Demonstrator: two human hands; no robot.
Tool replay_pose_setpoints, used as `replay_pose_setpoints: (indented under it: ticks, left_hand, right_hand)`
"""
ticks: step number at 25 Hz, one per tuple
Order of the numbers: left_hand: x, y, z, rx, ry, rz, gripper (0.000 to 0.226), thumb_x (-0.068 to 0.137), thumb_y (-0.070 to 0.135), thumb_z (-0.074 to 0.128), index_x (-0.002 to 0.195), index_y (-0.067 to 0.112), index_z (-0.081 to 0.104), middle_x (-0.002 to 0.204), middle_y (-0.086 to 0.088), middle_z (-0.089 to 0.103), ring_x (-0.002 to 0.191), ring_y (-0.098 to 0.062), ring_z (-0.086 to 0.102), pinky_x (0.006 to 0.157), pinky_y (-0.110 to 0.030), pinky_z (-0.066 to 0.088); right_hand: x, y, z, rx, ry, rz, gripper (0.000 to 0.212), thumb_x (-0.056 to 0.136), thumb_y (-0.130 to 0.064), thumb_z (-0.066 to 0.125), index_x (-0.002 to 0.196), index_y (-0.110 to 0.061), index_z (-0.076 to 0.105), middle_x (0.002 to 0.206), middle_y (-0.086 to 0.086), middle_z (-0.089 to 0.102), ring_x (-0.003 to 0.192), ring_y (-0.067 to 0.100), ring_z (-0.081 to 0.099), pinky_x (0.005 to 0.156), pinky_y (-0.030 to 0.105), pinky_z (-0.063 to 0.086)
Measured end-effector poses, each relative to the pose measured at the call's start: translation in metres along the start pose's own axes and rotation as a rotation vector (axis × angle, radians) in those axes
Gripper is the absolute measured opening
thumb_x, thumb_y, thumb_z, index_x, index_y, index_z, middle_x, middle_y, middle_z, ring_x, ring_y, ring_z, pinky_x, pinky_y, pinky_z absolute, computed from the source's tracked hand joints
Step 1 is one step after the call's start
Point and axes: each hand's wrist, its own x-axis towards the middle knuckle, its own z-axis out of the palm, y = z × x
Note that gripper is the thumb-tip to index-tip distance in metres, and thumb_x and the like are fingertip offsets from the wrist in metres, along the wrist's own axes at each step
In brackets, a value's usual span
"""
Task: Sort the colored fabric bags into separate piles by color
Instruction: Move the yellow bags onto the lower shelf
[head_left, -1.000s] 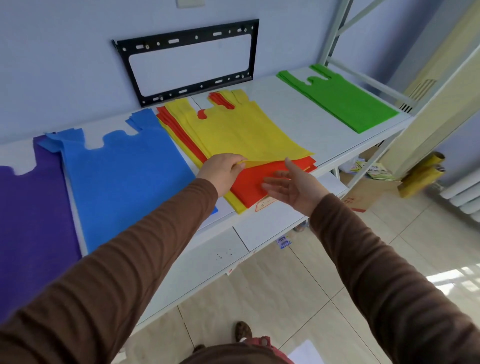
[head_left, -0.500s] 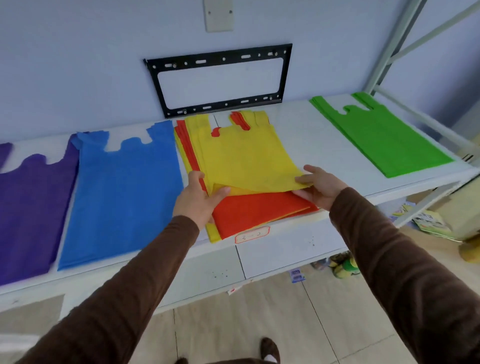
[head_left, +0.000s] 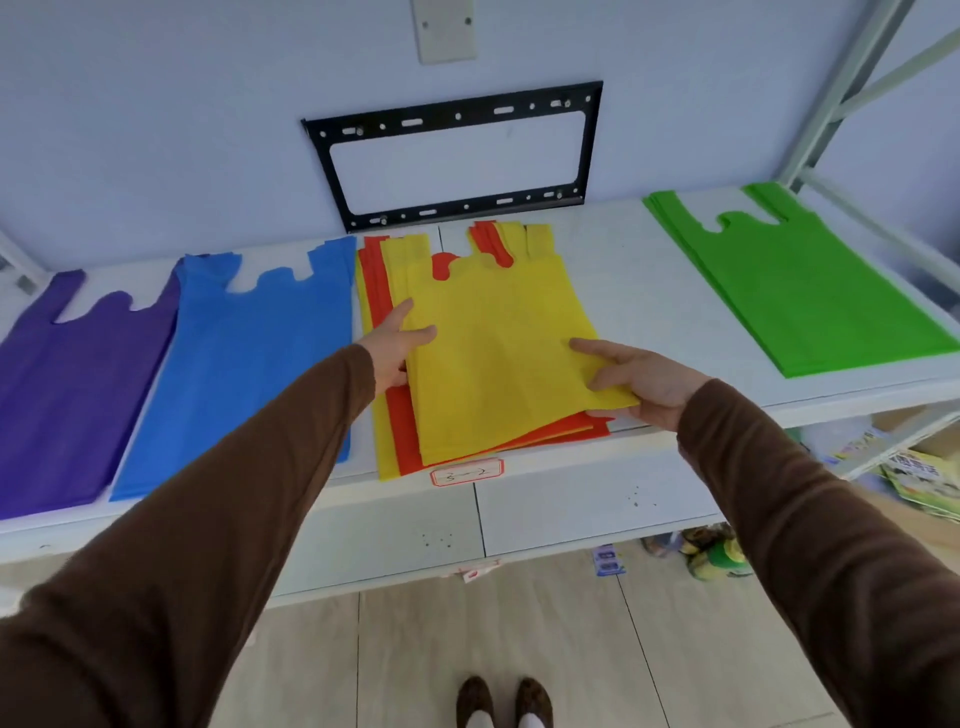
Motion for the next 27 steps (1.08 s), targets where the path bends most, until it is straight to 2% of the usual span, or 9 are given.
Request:
replay_pose_setpoints:
  ticks: [3, 7, 10, 13, 15, 21, 23, 25, 27]
  left_hand:
    - [0.010, 0.000, 0.008, 0.423, 0.178, 0.142, 0.083, 0.095, 0.024, 0.060, 0.155, 0.031, 0.003, 0.156, -0.013, 0.031, 0.111, -0.027, 0.053, 0.082, -0.029, 0.045]
    - [0.012, -0.008, 0.012, 0.482, 0.246, 0.174, 0.084, 0.098, 0.009, 0.051, 0.154, 0.033, -0.006, 0.133, -0.002, 0.049, 0.080, -0.020, 0.055, 0.062, -0.028, 0.045]
    - [0.012, -0.008, 0.008, 0.516, 0.237, 0.148, 0.080, 0.098, 0.004, 0.045, 0.154, 0.036, -0.002, 0.101, 0.010, 0.041, 0.068, -0.017, 0.049, 0.061, -0.031, 0.045]
    - [0.014, -0.007, 0.004, 0.516, 0.162, 0.163, 0.070, 0.098, 0.001, 0.039, 0.154, 0.033, 0.011, 0.134, -0.001, 0.048, 0.088, -0.019, 0.056, 0.073, -0.028, 0.043]
    - [0.014, -0.009, 0.004, 0.550, 0.110, 0.197, 0.059, 0.101, 0.009, 0.040, 0.153, 0.029, 0.021, 0.156, -0.008, 0.030, 0.105, -0.020, 0.055, 0.075, -0.020, 0.042]
    - [0.014, -0.016, 0.008, 0.612, 0.082, 0.219, 0.055, 0.097, 0.009, 0.053, 0.147, 0.028, 0.038, 0.154, -0.009, 0.034, 0.080, -0.008, 0.051, 0.051, -0.002, 0.040]
    - [0.012, -0.012, 0.008, 0.604, 0.091, 0.206, 0.057, 0.096, 0.008, 0.054, 0.148, 0.025, 0.037, 0.154, -0.010, 0.033, 0.108, -0.020, 0.054, 0.067, -0.003, 0.042]
    - [0.004, -0.002, 0.006, 0.580, 0.100, 0.223, 0.063, 0.095, 0.006, 0.055, 0.151, 0.024, 0.032, 0.158, -0.010, 0.026, 0.136, -0.025, 0.038, 0.088, -0.010, 0.034]
    - [-0.010, 0.013, 0.003, 0.557, 0.095, 0.303, 0.069, 0.095, 0.004, 0.054, 0.153, 0.025, 0.023, 0.161, -0.009, 0.020, 0.142, -0.023, 0.031, 0.084, -0.002, 0.032]
  right_hand:
    - [0.012, 0.008, 0.004, -0.146, 0.093, -0.122, 0.049, 0.095, -0.001, 0.054, 0.139, -0.023, 0.051, 0.137, 0.008, 0.056, 0.114, 0.029, 0.063, 0.099, 0.040, 0.052]
    - [0.023, 0.020, 0.009, -0.378, 0.261, -0.229, 0.049, 0.093, -0.006, 0.059, 0.135, -0.032, 0.054, 0.136, 0.005, 0.053, 0.114, 0.029, 0.059, 0.102, 0.042, 0.049]
    - [0.029, 0.025, 0.008, -0.380, 0.314, -0.266, 0.047, 0.092, -0.010, 0.061, 0.130, -0.037, 0.058, 0.136, 0.005, 0.056, 0.114, 0.029, 0.060, 0.101, 0.045, 0.050]
    - [0.031, 0.022, 0.011, -0.427, 0.342, -0.299, 0.040, 0.094, -0.016, 0.059, 0.131, -0.033, 0.059, 0.137, 0.007, 0.057, 0.117, 0.027, 0.058, 0.104, 0.043, 0.047]
    - [0.030, 0.019, 0.010, -0.472, 0.318, -0.298, 0.040, 0.096, -0.023, 0.059, 0.135, -0.031, 0.055, 0.139, 0.002, 0.054, 0.120, 0.023, 0.055, 0.107, 0.040, 0.044]
    - [0.032, 0.016, 0.006, -0.483, 0.280, -0.267, 0.042, 0.095, -0.011, 0.059, 0.133, -0.030, 0.058, 0.132, 0.004, 0.057, 0.106, 0.022, 0.059, 0.099, 0.037, 0.050]
    - [0.030, 0.015, 0.010, -0.479, 0.291, -0.276, 0.042, 0.095, -0.009, 0.058, 0.133, -0.026, 0.058, 0.130, 0.005, 0.058, 0.102, 0.020, 0.059, 0.097, 0.033, 0.050]
    - [0.022, 0.009, 0.015, -0.486, 0.327, -0.332, 0.042, 0.094, -0.005, 0.058, 0.132, -0.022, 0.059, 0.128, 0.007, 0.059, 0.095, 0.016, 0.058, 0.086, 0.025, 0.050]
    - [0.003, 0.000, 0.024, -0.499, 0.375, -0.424, 0.043, 0.093, -0.003, 0.058, 0.131, -0.022, 0.059, 0.125, 0.005, 0.061, 0.087, 0.011, 0.057, 0.078, 0.020, 0.049]
